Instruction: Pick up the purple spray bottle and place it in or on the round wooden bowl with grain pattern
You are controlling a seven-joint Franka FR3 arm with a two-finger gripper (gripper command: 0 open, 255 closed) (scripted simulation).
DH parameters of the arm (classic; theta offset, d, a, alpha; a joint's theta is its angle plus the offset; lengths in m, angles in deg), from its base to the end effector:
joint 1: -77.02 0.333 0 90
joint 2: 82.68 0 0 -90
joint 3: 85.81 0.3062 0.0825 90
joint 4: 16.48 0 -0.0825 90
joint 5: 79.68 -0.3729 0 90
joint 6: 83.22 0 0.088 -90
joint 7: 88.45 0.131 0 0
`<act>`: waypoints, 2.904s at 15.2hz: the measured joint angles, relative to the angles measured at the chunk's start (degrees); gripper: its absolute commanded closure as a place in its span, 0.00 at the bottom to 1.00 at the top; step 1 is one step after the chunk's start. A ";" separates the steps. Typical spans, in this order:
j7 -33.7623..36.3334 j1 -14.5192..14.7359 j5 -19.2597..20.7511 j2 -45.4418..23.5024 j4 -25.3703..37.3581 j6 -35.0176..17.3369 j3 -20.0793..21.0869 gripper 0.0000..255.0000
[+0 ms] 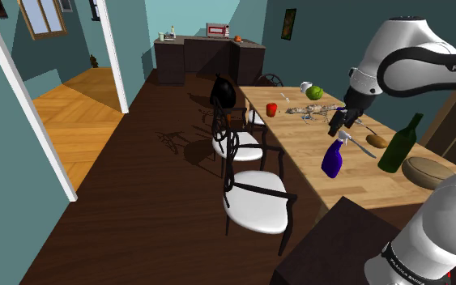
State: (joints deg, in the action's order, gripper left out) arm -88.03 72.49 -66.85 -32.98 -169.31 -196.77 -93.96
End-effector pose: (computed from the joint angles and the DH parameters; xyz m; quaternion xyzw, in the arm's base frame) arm 0.3027 -0.0873 0.4743 0.9929 -0.0582 0.0850 0.0594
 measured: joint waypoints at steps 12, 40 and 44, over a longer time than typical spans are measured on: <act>-12.49 -8.42 11.07 -7.45 -11.93 -26.41 -17.76 0.00; -40.78 28.06 -8.13 -39.55 -8.34 -63.11 -65.72 1.00; -40.78 28.08 -8.14 -39.55 -8.34 -63.11 -65.74 1.00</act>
State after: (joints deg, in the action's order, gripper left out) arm -128.81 100.57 -74.99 -72.54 -177.65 -259.89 -159.70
